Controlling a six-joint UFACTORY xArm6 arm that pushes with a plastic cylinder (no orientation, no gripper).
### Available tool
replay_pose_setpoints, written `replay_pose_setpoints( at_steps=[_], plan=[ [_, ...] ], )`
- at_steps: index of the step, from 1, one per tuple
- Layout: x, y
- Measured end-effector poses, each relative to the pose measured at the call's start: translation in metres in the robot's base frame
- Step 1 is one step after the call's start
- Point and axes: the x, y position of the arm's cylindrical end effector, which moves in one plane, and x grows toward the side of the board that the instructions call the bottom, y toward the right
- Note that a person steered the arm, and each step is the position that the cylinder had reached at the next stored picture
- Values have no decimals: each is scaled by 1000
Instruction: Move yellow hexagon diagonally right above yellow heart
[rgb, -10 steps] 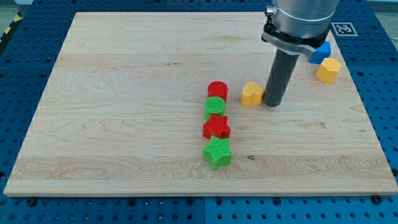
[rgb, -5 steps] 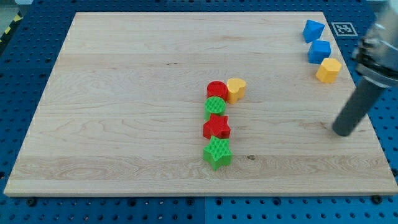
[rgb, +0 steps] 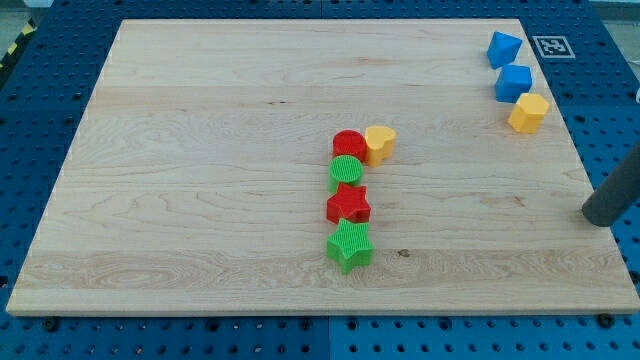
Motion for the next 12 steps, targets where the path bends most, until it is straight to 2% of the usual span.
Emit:
replay_pose_setpoints(
  at_steps=[1,3,4,5,6,9,11,12],
  plan=[
    [2,38],
    [-81,38],
    [-120,30],
    [-150,-3],
    [-166,-30],
    [-126,-40],
    [-126,-95],
    [-115,-92]
  ],
)
